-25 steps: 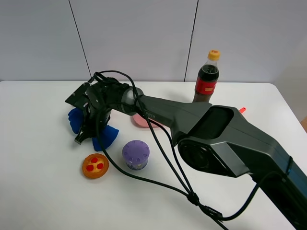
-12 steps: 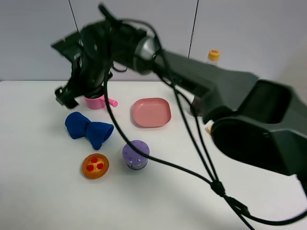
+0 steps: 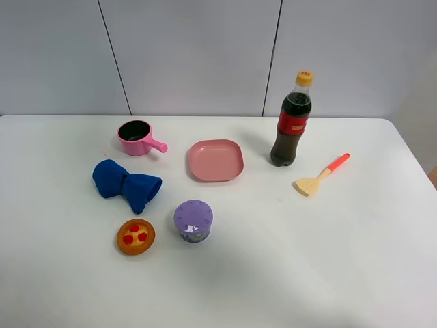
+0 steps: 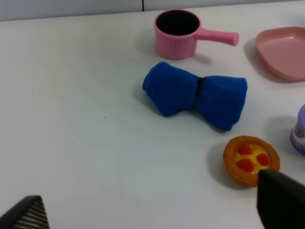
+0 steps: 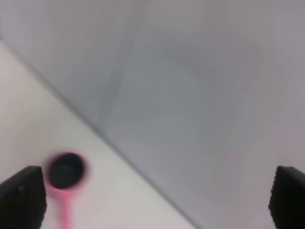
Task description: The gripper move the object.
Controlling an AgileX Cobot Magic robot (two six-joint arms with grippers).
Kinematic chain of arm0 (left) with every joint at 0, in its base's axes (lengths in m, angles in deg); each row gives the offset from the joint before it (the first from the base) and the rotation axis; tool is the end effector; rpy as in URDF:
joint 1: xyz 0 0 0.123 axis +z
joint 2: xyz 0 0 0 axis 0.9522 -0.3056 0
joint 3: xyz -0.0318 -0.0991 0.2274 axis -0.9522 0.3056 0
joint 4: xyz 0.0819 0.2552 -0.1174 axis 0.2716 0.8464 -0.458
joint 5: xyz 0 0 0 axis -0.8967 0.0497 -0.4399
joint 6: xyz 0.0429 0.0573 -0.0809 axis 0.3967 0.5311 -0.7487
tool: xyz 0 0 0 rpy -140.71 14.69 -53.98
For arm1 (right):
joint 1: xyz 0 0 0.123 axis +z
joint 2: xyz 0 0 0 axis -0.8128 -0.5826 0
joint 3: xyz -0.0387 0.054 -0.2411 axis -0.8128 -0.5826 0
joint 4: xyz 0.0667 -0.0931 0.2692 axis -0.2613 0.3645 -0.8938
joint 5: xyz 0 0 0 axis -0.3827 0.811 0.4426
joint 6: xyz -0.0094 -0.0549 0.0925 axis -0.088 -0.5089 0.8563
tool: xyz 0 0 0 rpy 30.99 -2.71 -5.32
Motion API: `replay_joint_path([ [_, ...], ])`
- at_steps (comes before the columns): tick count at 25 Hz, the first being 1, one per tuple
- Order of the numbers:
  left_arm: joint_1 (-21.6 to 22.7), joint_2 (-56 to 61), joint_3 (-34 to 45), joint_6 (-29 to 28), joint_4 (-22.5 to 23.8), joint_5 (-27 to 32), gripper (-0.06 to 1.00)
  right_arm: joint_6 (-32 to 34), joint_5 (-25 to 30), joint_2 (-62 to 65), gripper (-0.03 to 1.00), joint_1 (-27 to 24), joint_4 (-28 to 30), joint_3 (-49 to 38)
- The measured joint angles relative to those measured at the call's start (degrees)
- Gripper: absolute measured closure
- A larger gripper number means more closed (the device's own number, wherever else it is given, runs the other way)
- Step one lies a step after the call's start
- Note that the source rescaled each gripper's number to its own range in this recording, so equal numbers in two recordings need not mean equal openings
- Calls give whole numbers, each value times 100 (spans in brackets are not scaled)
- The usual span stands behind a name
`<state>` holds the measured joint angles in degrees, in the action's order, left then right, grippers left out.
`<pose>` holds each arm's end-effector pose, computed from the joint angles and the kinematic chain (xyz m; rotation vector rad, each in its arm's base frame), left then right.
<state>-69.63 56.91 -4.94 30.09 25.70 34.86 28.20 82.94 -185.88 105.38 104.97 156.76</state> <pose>0.0797 -0.0030 0.2935 0.0316 2.0239 -0.0082 0.2903 0.2969 0.4936 -0.7894 1.8045 0.1013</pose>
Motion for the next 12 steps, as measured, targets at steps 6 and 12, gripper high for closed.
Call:
replay_joint_path([
  [6, 0, 0, 0, 0, 0, 0, -6, -444, 845, 1037, -3, 0, 773, 5],
  [12, 0, 0, 0, 0, 0, 0, -6, -968, 866, 1960, -3, 0, 559, -90],
])
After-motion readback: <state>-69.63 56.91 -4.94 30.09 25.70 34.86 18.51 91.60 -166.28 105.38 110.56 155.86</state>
